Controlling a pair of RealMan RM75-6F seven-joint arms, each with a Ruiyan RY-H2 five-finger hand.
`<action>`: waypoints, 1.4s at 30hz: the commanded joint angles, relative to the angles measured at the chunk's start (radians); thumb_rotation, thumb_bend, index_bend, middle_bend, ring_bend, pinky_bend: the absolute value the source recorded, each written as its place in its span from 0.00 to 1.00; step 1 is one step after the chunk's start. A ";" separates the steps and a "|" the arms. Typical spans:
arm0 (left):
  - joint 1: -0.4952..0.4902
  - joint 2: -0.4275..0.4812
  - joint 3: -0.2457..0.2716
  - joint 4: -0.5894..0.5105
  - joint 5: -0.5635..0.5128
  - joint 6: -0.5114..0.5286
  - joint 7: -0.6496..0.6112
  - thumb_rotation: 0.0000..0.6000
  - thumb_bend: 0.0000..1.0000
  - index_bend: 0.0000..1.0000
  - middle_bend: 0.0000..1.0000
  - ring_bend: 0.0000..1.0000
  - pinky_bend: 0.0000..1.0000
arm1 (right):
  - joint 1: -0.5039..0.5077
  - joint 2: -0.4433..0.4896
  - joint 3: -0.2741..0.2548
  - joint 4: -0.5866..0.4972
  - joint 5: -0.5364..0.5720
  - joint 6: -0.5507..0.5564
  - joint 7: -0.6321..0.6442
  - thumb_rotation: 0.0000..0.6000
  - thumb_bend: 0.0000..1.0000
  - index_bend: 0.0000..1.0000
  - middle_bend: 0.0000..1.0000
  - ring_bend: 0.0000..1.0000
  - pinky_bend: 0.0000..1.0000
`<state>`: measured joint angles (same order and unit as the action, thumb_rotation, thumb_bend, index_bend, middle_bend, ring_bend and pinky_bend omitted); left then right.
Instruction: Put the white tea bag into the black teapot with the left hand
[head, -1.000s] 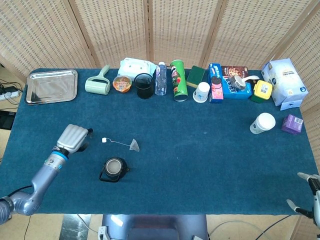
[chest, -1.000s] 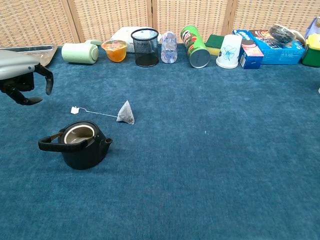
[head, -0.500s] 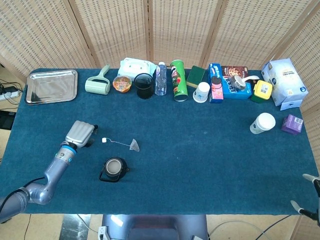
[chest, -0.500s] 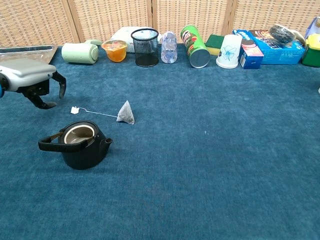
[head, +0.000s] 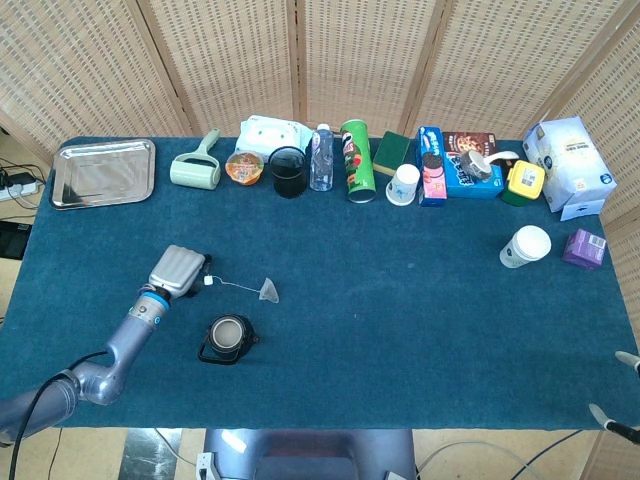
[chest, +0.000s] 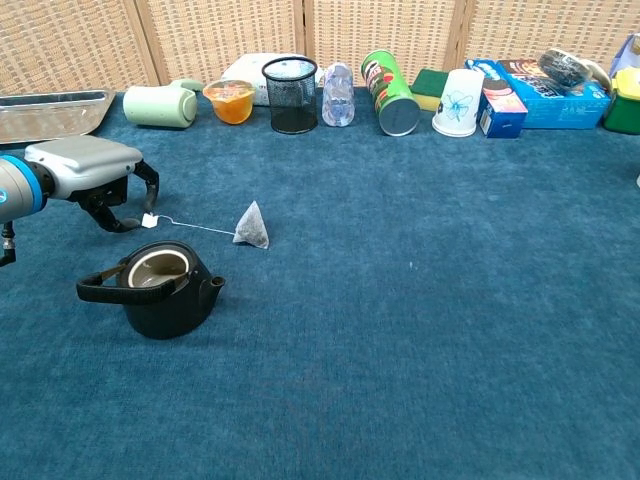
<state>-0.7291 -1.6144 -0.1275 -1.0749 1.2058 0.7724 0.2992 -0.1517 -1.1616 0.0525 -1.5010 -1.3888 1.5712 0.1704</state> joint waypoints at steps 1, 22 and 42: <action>-0.003 -0.004 0.002 0.001 0.002 0.001 -0.003 1.00 0.38 0.46 1.00 1.00 0.95 | 0.000 -0.001 0.001 0.005 0.002 -0.004 0.004 1.00 0.19 0.25 0.27 0.19 0.12; -0.027 -0.008 0.004 -0.021 -0.013 -0.009 -0.009 1.00 0.38 0.46 1.00 1.00 0.95 | -0.006 -0.010 0.009 0.031 0.016 -0.022 0.029 1.00 0.19 0.25 0.27 0.19 0.13; -0.031 0.006 0.013 -0.047 -0.026 -0.005 -0.009 1.00 0.41 0.47 1.00 1.00 0.95 | -0.011 -0.011 0.014 0.039 0.015 -0.023 0.038 1.00 0.19 0.25 0.27 0.19 0.14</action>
<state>-0.7597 -1.6081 -0.1148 -1.1226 1.1807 0.7676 0.2903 -0.1623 -1.1730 0.0660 -1.4618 -1.3736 1.5479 0.2082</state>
